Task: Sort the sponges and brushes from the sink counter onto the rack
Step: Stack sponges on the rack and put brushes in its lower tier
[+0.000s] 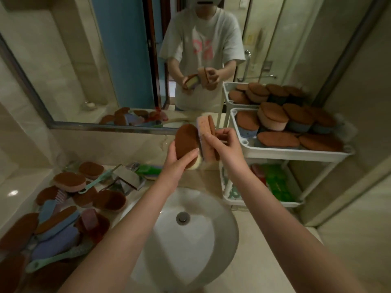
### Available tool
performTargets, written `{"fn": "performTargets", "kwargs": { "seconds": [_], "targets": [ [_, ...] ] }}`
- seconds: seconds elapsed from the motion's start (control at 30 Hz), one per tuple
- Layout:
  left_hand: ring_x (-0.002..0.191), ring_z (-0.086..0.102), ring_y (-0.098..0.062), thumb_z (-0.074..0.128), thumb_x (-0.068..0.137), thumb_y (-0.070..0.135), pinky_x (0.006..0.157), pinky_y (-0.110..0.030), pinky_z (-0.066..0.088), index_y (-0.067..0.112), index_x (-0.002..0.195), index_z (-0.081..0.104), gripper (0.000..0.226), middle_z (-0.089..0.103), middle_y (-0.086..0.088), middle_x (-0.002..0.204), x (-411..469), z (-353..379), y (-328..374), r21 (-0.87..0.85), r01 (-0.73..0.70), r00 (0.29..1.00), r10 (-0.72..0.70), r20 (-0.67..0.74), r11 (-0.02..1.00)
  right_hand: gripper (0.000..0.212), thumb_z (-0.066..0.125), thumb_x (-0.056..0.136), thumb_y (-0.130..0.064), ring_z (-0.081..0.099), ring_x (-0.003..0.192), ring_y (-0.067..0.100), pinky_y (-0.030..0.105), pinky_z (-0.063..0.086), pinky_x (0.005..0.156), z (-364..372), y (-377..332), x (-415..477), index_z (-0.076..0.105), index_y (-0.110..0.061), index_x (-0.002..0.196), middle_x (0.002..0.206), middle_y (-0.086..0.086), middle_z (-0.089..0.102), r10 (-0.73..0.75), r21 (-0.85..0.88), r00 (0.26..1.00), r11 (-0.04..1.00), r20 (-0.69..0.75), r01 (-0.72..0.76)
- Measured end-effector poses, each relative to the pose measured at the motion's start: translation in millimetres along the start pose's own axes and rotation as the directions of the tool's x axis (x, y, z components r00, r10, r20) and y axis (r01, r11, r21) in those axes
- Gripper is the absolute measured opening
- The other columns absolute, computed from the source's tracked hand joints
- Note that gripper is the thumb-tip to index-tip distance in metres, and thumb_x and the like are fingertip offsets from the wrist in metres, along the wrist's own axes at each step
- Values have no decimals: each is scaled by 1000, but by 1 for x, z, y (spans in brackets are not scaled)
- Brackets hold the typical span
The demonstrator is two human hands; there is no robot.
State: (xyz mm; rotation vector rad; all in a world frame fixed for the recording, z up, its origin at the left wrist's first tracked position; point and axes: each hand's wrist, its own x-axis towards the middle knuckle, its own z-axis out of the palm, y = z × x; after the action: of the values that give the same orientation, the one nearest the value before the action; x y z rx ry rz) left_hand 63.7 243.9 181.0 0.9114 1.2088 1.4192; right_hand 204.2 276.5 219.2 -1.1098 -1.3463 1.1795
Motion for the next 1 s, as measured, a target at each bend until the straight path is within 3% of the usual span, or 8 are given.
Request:
{"fn": "performTargets", "kwargs": {
  "seconds": [0.17, 0.27, 0.4, 0.53, 0.67, 0.83, 1.0],
  "targets": [
    [109, 55, -15, 48, 95, 25, 101, -36, 43, 22, 140, 35, 47, 54, -1, 127, 10, 40, 27, -66, -31, 1000, 31, 1, 997, 32, 71, 83, -30, 56, 86, 11, 19, 43, 68, -31, -29, 3, 51, -14, 103, 98, -1, 57, -60, 7, 995, 998, -80, 61],
    [115, 51, -19, 40, 99, 22, 107, -37, 38, 19, 145, 29, 47, 49, -6, 136, 21, 63, 39, -47, -17, 1000, 18, 18, 999, 35, 70, 83, -29, 57, 87, 8, 16, 43, 64, -51, -42, 5, 52, -14, 109, 99, -5, 59, -81, -1, 987, 997, -139, 82],
    [108, 53, -18, 45, 98, 21, 92, -32, 43, 19, 143, 29, 48, 51, -2, 127, 32, 94, 57, 0, 19, 997, -19, 80, 1000, 40, 72, 81, -36, 59, 96, 12, 29, 53, 80, -76, -46, 11, 54, -17, 110, 102, -6, 59, -108, -82, 962, 993, -252, 89],
    [113, 54, -24, 56, 91, 32, 100, -43, 45, 18, 139, 30, 56, 51, -6, 130, 57, 122, 69, 119, 32, 998, -38, 48, 992, 38, 70, 81, -41, 59, 99, 11, 31, 56, 81, -107, -46, 14, 52, -25, 110, 104, -10, 57, -115, -78, 933, 992, -342, 94],
    [114, 53, -25, 55, 91, 36, 97, -38, 46, 12, 137, 31, 58, 47, -9, 132, 84, 152, 80, 251, 18, 1000, -15, -12, 968, 38, 70, 81, -42, 58, 100, 12, 33, 56, 81, -135, -43, 20, 53, -25, 111, 106, -8, 58, -117, -82, 919, 992, -376, 92],
    [123, 48, -31, 57, 88, 38, 102, -44, 44, 6, 140, 30, 67, 43, -15, 140, 109, 176, 71, 410, 44, 996, -7, -91, 911, 35, 69, 80, -45, 57, 101, 10, 39, 56, 86, -155, -39, 33, 54, -29, 108, 108, -10, 58, -108, -77, 922, 993, -371, 86],
    [117, 52, -32, 58, 89, 34, 97, -44, 48, 5, 129, 42, 52, 51, -15, 131, 118, 187, 62, 507, 57, 994, -3, -106, 860, 32, 68, 82, -43, 57, 103, 10, 38, 56, 87, -163, -36, 38, 55, -30, 108, 109, -11, 58, -105, -36, 935, 994, -340, 99]
  ]
}}
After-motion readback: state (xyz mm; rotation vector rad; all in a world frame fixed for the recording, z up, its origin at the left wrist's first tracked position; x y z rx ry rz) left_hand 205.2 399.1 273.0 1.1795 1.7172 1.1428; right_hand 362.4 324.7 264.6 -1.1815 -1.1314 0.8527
